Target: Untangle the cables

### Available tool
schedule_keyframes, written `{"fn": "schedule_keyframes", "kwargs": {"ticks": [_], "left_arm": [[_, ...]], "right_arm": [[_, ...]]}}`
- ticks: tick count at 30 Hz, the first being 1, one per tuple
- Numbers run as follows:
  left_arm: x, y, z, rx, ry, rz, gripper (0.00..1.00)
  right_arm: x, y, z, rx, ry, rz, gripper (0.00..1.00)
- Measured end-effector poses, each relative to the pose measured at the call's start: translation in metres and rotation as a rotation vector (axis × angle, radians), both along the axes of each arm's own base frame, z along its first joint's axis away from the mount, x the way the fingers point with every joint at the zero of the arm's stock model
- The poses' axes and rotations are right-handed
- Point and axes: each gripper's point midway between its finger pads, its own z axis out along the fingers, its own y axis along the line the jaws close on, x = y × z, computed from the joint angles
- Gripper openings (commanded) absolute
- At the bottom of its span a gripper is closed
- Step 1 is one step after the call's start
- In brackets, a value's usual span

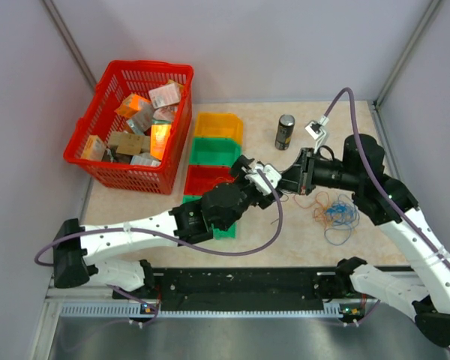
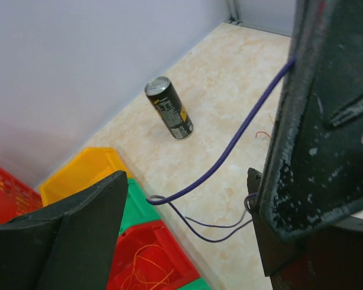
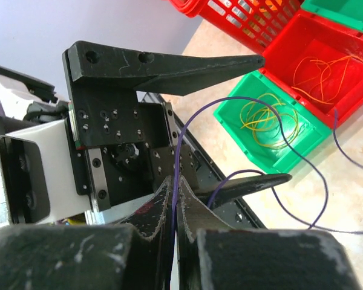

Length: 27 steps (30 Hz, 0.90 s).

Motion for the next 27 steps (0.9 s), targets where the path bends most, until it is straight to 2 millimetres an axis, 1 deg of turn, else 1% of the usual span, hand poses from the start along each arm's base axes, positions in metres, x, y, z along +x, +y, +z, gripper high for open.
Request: {"fn": "schedule_keyframes", "kwargs": {"ticks": [4,6,8,9,11,12,15,16,17,18,19,21,25,27], "left_arm": [[-0.012,-0.002,0.002,0.014,-0.015,-0.139,0.57],[-0.015,-0.003,0.005,0.010,-0.017,-0.187,0.49],[-0.017,-0.002,0.007,0.003,-0.016,-0.215,0.38],[-0.017,-0.001,0.008,-0.002,-0.013,-0.226,0.30],[-0.017,0.001,0.008,-0.014,-0.004,-0.246,0.08],[-0.016,0.001,0.009,-0.021,0.003,-0.255,0.01],[-0.017,0.001,0.009,-0.042,0.024,-0.280,0.00],[-0.017,0.001,0.009,-0.051,0.037,-0.290,0.00],[-0.016,0.002,0.007,-0.063,0.058,-0.297,0.00],[-0.014,0.004,0.007,-0.076,0.075,-0.296,0.00],[-0.011,0.007,0.005,-0.097,0.102,-0.300,0.00],[-0.001,0.018,0.003,-0.149,0.157,-0.274,0.00],[0.024,0.043,-0.003,-0.260,0.302,-0.189,0.00],[0.033,0.052,-0.008,-0.285,0.375,-0.129,0.00]], "right_arm": [[-0.004,0.001,0.000,-0.005,0.000,0.029,0.00],[-0.006,0.001,0.001,-0.006,-0.005,0.040,0.00],[-0.008,0.001,0.001,-0.008,-0.006,0.050,0.00],[-0.008,0.001,0.001,-0.007,-0.006,0.056,0.00],[-0.010,0.002,0.002,-0.006,-0.011,0.066,0.01],[-0.010,0.002,0.002,-0.006,-0.011,0.069,0.07],[-0.010,0.002,0.001,-0.010,-0.017,0.073,0.52],[-0.010,0.001,0.000,-0.016,-0.023,0.071,0.65],[-0.008,0.000,-0.002,-0.027,-0.029,0.064,0.74],[-0.006,-0.002,-0.004,-0.043,-0.039,0.051,0.81],[-0.004,-0.004,-0.006,-0.058,-0.043,0.037,0.84],[0.002,-0.010,-0.012,-0.101,-0.073,-0.001,0.86],[0.007,-0.024,-0.019,-0.169,-0.141,-0.057,0.86],[0.008,-0.027,-0.021,-0.182,-0.161,-0.068,0.86]]}}
